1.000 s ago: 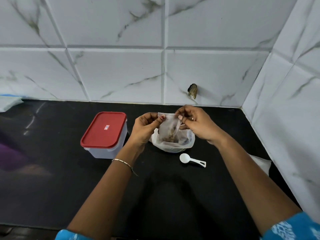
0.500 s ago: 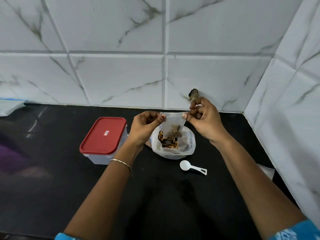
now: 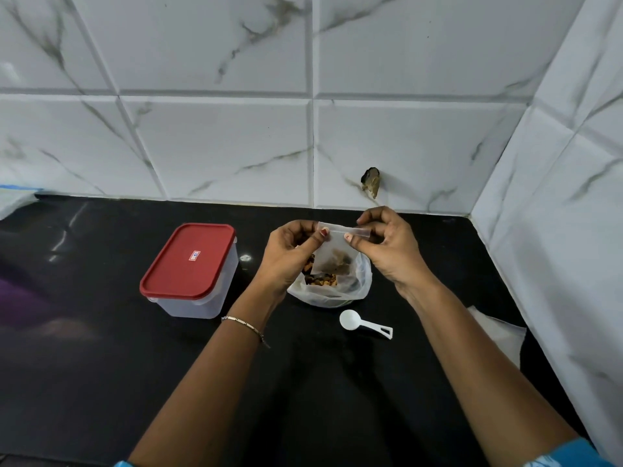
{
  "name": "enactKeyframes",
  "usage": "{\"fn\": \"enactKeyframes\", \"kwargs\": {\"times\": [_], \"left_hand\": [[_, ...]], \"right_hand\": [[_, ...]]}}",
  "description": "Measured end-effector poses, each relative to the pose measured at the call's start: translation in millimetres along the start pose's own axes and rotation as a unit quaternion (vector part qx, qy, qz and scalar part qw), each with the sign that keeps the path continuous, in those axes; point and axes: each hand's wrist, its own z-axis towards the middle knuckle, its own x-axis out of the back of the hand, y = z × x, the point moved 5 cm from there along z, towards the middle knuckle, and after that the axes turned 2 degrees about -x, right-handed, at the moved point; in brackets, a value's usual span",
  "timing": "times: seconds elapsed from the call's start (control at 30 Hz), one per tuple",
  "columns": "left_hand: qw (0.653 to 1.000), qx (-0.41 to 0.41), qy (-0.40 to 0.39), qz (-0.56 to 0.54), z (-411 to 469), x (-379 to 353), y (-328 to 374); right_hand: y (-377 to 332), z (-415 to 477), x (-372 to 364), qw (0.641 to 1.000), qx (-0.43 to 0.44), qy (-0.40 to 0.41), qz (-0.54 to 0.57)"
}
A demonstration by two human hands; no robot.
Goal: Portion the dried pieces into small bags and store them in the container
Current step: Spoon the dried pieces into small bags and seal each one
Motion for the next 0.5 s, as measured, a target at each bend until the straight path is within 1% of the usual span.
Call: {"fn": "enactKeyframes", "kwargs": {"times": [0.07, 0.2, 0.37, 0.5], "left_hand": [[1.000, 0.005, -0.003, -0.001, -3, -3, -1], [0.999, 0.006, -0.036, 0.002, -9, -11, 0], [0.999, -0.021, -0.025, 0.035, -15, -16, 2], [1.000, -0.020, -0.011, 0.020, -21, -15, -1]], "right_hand": [[2, -2, 1, 1.000, 0.001, -0.004, -0.003], [2, -6, 0, 1.000, 0.010, -0.016, -0.017], [2, -12, -4, 1.000, -0.019, -0.018, -0.008], [6, -18, -10, 0.999, -0.031, 0.001, -0.040]]}}
